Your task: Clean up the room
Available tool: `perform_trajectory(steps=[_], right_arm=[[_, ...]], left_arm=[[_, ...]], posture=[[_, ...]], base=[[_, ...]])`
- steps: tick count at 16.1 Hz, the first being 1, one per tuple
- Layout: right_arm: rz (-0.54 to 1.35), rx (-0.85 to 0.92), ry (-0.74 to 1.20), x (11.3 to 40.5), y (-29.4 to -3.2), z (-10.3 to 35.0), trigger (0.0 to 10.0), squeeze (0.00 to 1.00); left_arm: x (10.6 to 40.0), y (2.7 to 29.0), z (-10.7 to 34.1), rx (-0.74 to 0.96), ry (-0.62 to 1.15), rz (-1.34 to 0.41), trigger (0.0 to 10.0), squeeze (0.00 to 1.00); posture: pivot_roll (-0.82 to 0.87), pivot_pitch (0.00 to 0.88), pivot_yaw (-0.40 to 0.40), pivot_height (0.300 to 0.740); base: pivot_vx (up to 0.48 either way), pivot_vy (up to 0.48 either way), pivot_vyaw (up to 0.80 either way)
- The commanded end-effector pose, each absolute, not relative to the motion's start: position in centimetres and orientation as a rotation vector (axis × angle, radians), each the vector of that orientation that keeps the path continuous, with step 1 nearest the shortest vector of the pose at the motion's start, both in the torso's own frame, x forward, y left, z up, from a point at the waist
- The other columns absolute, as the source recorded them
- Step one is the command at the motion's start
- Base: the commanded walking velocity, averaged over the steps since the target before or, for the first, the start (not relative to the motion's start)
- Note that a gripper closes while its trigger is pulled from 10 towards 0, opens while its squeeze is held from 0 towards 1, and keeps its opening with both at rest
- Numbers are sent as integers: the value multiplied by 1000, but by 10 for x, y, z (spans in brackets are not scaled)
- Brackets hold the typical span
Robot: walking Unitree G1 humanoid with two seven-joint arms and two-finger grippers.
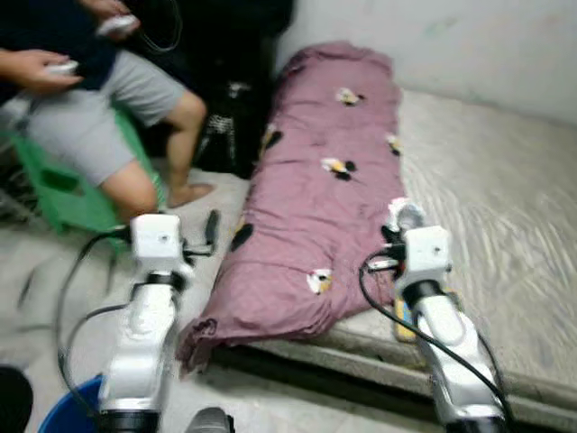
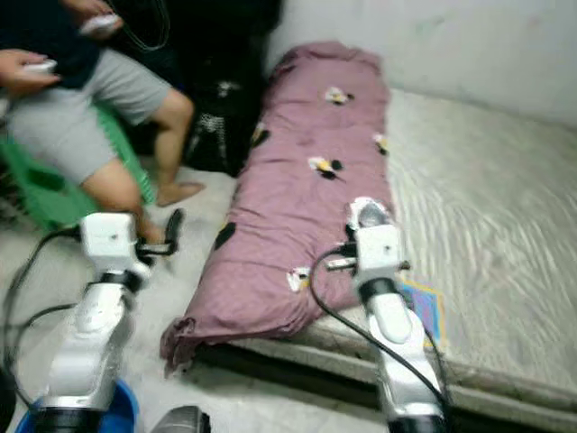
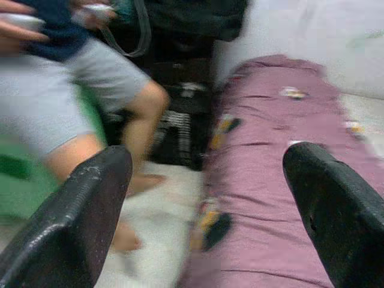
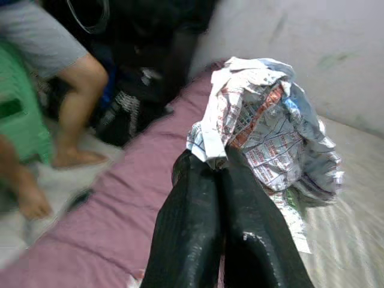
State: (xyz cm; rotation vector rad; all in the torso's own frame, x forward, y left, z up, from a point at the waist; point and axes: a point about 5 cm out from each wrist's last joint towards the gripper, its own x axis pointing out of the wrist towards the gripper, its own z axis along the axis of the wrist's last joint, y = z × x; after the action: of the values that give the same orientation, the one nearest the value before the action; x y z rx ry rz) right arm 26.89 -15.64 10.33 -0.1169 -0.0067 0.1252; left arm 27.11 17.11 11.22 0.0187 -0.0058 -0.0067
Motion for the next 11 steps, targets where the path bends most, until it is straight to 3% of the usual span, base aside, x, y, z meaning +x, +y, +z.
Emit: perform_trajectory(steps=[1,11], right_arm=[[109,-133,-4,268,-164,104,10000,0],[128,-129,-4,269,-162,103,10000,0]], left_arm=[[269,168,113,20,-10,-19,10000,0],[263,179,108,64,7,-18,10000,0]], posture=[[-19,0,-95,740],[-12,0,-94,740]], base=[[0,0,800],[0,0,800]])
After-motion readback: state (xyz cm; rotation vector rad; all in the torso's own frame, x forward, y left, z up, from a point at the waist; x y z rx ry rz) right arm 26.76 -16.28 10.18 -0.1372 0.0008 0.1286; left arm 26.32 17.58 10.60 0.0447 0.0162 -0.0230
